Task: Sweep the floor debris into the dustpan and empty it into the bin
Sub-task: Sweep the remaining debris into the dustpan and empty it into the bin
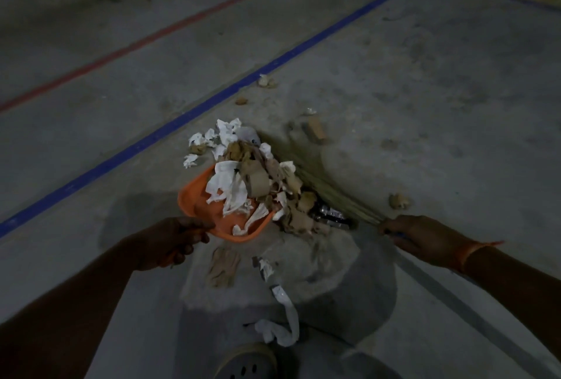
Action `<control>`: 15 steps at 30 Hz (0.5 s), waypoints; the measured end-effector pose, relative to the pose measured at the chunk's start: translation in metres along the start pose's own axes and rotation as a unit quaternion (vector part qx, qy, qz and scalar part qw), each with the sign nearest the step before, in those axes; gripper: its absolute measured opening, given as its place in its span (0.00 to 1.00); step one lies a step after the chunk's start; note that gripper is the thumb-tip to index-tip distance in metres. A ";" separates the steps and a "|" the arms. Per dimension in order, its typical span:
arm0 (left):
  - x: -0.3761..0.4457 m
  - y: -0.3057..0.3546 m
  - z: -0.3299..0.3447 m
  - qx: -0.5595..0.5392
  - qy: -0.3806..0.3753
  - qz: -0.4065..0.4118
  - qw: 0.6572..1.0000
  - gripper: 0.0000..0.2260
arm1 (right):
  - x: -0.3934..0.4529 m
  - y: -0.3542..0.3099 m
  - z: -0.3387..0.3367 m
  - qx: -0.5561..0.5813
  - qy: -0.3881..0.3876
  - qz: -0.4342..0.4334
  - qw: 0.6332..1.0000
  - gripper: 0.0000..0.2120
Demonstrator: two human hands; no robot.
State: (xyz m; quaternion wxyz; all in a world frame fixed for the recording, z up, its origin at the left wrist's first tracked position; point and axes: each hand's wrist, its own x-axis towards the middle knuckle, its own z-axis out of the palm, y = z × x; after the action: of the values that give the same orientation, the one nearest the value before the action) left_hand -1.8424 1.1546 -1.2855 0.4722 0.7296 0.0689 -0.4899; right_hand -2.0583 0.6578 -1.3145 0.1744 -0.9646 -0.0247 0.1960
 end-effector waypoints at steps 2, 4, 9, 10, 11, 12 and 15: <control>0.001 0.003 0.001 0.002 -0.005 0.002 1.000 0.14 | 0.000 -0.008 0.004 -0.016 -0.014 -0.009 1.000 0.14; 0.004 0.003 0.002 -0.010 -0.006 0.010 1.000 0.14 | -0.002 -0.019 0.008 -0.003 -0.015 -0.022 1.000 0.16; 0.007 -0.004 0.005 -0.046 0.005 0.027 0.999 0.15 | -0.002 -0.038 0.018 0.027 0.004 -0.068 0.997 0.25; 0.008 -0.005 0.004 -0.051 0.004 0.033 0.998 0.15 | -0.002 -0.040 0.019 0.022 0.010 -0.068 0.997 0.25; 0.007 -0.005 0.003 -0.051 0.005 0.038 0.998 0.15 | -0.002 -0.042 0.019 0.015 0.017 -0.069 0.997 0.25; 0.006 -0.004 0.001 -0.047 0.006 0.041 0.998 0.15 | -0.001 -0.043 0.017 0.007 0.018 -0.069 0.997 0.25; 0.000 0.002 -0.007 -0.031 0.006 0.046 0.998 0.15 | 0.003 -0.048 0.011 -0.009 0.025 -0.079 0.997 0.27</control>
State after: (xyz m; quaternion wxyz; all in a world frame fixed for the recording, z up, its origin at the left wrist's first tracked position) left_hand -1.8368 1.1589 -1.2838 0.5161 0.7203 0.0530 -0.4605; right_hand -2.0586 0.7063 -1.3084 0.1807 -0.9658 -0.0982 0.1576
